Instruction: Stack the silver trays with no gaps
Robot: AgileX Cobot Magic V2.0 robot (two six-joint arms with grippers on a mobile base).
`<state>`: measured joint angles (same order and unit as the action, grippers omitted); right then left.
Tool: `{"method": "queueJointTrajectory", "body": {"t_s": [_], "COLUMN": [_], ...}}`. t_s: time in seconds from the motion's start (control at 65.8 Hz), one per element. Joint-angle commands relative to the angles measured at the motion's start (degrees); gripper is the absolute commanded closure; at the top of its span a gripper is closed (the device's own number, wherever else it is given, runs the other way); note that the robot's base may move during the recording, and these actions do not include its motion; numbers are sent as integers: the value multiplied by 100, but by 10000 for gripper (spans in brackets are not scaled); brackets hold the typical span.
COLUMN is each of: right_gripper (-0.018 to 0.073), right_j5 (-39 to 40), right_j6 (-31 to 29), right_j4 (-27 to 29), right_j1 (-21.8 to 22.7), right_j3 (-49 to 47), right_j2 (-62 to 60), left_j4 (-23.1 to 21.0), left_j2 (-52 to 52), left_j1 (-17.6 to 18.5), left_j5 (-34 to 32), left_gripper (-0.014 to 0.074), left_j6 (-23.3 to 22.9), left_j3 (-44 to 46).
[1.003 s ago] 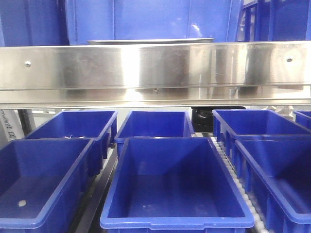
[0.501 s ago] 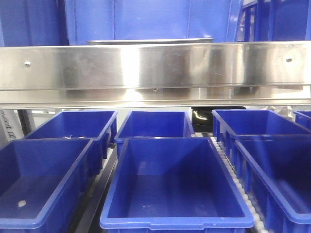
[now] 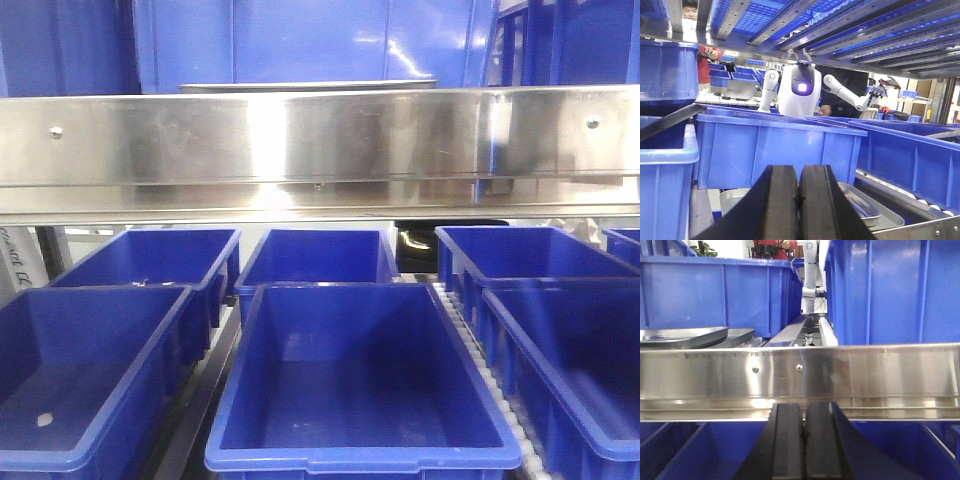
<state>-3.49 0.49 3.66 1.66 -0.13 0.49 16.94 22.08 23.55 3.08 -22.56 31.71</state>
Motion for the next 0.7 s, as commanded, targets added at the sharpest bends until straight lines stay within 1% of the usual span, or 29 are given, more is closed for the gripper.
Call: {"method": "queueJointTrajectory", "body": {"t_s": [0.0, 0.684], "right_gripper": [638, 638], "right_j5": [161, 217], "right_j6": [-49, -49], "right_j4": [11, 11], "right_j1": [33, 33], "right_j3": [13, 13], "right_j2": [-49, -49], "left_j4": [22, 22], "left_j2": [-28, -28], "left_j1": [11, 11], "left_j5": [-109, -109], "left_gripper": [613, 613], "left_j6": [-1, -1], "left_j3": [4, 4]}}
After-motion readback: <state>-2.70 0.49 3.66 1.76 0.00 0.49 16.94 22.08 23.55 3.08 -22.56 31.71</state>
